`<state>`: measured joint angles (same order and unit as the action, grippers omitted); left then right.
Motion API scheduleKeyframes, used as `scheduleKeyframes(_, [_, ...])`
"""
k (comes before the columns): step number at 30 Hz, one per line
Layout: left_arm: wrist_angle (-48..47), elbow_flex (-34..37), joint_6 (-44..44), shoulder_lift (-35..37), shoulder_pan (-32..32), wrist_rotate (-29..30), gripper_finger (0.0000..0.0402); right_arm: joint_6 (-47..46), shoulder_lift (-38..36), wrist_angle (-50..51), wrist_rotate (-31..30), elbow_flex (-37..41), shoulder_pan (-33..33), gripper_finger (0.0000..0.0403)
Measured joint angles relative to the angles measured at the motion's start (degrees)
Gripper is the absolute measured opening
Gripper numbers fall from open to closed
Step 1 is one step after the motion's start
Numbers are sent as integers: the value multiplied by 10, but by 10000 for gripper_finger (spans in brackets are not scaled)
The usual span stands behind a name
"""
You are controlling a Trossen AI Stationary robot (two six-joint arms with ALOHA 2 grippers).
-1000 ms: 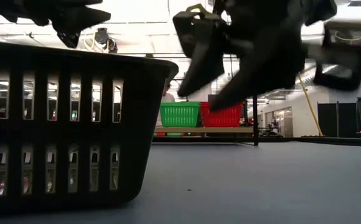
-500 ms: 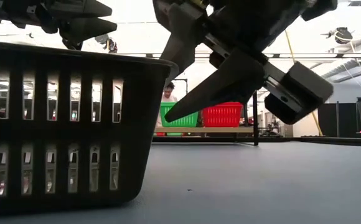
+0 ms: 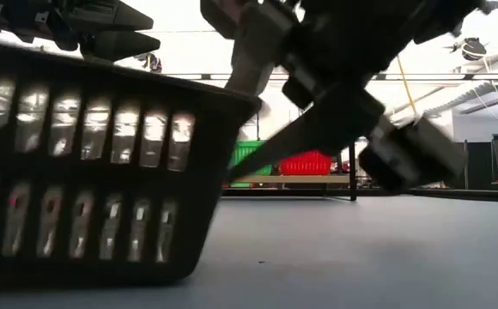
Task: Stack baskets on shelf by color
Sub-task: Stack the bottom black bin on top of the black bin on the shelf
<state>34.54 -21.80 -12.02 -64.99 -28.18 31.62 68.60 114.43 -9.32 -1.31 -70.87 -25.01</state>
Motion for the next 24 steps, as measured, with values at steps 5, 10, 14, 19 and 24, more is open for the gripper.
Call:
scheduleKeyframes(5, [0,0,-5,0,0,6,168,0,25,-64,-1,0,0,98])
scheduleKeyframes(10, [-2,0,-8,0,0,9,168,-61,19,-69,-3,0,3,79])
scheduleKeyframes(14, [-2,0,-7,0,-6,13,168,-166,-9,8,48,0,18,18])
scheduleKeyframes(19, [-2,0,19,0,-19,28,168,-220,-28,75,71,0,19,11])
scheduleKeyframes(24, [0,0,27,0,-39,47,168,-294,-82,84,72,1,15,6])
